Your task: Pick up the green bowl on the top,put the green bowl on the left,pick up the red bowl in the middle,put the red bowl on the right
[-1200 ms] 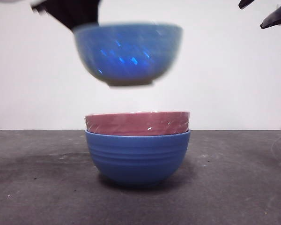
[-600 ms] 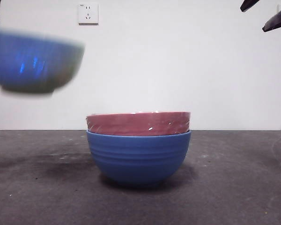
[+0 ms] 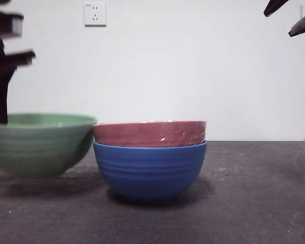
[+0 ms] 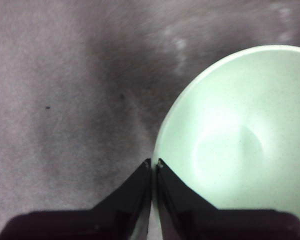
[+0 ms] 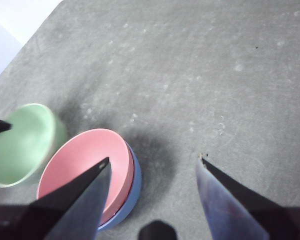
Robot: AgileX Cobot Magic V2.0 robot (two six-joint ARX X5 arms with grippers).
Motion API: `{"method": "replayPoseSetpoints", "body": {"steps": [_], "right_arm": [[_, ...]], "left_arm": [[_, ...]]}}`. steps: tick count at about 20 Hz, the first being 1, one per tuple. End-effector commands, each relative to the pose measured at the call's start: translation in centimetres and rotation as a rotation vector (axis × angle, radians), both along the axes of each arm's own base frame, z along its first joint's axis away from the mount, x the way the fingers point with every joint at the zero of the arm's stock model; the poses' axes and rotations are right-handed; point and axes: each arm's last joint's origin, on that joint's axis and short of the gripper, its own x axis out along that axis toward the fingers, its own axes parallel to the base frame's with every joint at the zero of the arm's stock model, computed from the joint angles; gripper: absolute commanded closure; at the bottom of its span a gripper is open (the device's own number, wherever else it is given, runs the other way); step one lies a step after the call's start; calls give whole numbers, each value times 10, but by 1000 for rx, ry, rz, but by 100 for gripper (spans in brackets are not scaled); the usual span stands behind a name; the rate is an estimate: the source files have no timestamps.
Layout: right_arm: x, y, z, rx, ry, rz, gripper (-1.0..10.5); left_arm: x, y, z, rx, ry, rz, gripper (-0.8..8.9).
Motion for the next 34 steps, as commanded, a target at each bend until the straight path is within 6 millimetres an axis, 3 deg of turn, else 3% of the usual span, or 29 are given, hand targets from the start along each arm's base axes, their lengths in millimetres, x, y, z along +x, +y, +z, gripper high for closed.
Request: {"method": "replayPoseSetpoints", "body": {"steps": [1, 6, 7, 9, 10, 15, 20, 24, 29, 30, 33, 34], "right_arm": [[1, 0, 1, 4, -3, -3, 664], [1, 0, 1, 5, -6, -2, 661], [1, 1, 1, 3, -9, 1, 656], [2, 5, 1, -12, -19, 31, 641], [3, 8, 0, -15, -16, 48, 589], [18, 37, -3, -134, 83, 95, 568], [41, 97, -11, -339, 204, 217, 570], [62, 136, -38, -474, 260, 242, 574], [82, 152, -81, -548, 377, 263, 673], [83, 153, -85, -555, 387, 264, 706], [84, 154, -86, -554, 383, 263, 943], [84, 154, -86, -552, 379, 262, 959]], "left_arm": [[6, -1, -13, 0, 44, 11, 826], [16, -4, -28, 11, 83, 10, 806], [15, -4, -28, 10, 86, 9, 761], [14, -3, -26, 19, 86, 12, 470], [13, -3, -25, 18, 82, 12, 375], [0, 0, -2, -14, -1, 12, 373], [-46, 11, 52, -87, -223, 33, 373], [-79, 20, 80, -130, -387, 32, 373], [-91, 23, 83, -131, -388, 34, 374], [-91, 23, 82, -129, -380, 34, 373], [-91, 23, 82, -127, -378, 35, 374], [-91, 23, 82, -126, -379, 37, 374]]}}
